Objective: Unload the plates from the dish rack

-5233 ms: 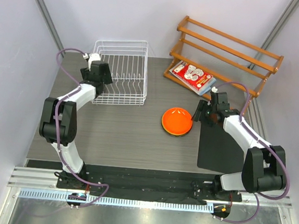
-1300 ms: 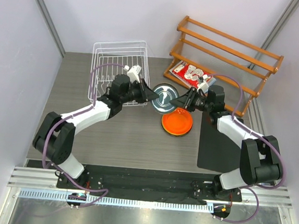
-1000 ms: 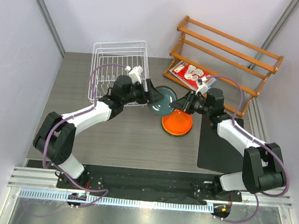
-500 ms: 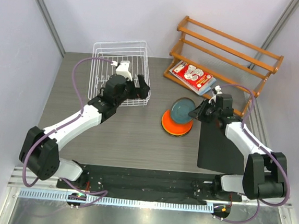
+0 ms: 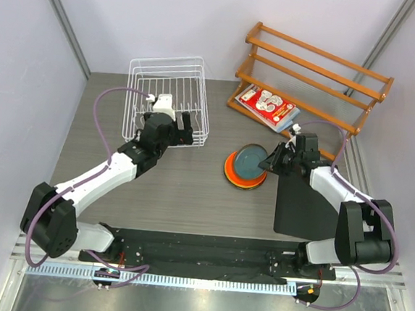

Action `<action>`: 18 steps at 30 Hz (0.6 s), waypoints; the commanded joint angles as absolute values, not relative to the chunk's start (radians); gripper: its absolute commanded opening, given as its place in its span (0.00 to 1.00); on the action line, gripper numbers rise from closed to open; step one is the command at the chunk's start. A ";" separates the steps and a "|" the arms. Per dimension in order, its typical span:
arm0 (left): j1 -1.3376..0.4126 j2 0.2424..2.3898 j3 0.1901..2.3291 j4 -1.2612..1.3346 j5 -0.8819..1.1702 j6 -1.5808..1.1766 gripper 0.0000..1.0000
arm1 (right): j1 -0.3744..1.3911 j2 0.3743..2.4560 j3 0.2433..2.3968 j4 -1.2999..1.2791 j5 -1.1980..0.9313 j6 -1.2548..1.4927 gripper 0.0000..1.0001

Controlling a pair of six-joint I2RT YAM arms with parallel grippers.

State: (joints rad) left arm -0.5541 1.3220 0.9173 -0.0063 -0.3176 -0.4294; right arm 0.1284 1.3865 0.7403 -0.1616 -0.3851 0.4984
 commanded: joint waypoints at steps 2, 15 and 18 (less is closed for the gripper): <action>-0.552 1.249 0.884 0.038 -0.410 -0.437 0.99 | 0.129 1.408 0.749 -0.077 -0.485 0.502 0.03; -0.552 1.249 0.908 0.020 -0.431 -0.453 0.99 | 0.156 1.456 0.842 -0.265 -0.328 0.397 0.65; -0.552 1.247 0.911 0.015 -0.431 -0.449 1.00 | 0.178 1.419 0.871 -0.336 -0.206 0.383 0.85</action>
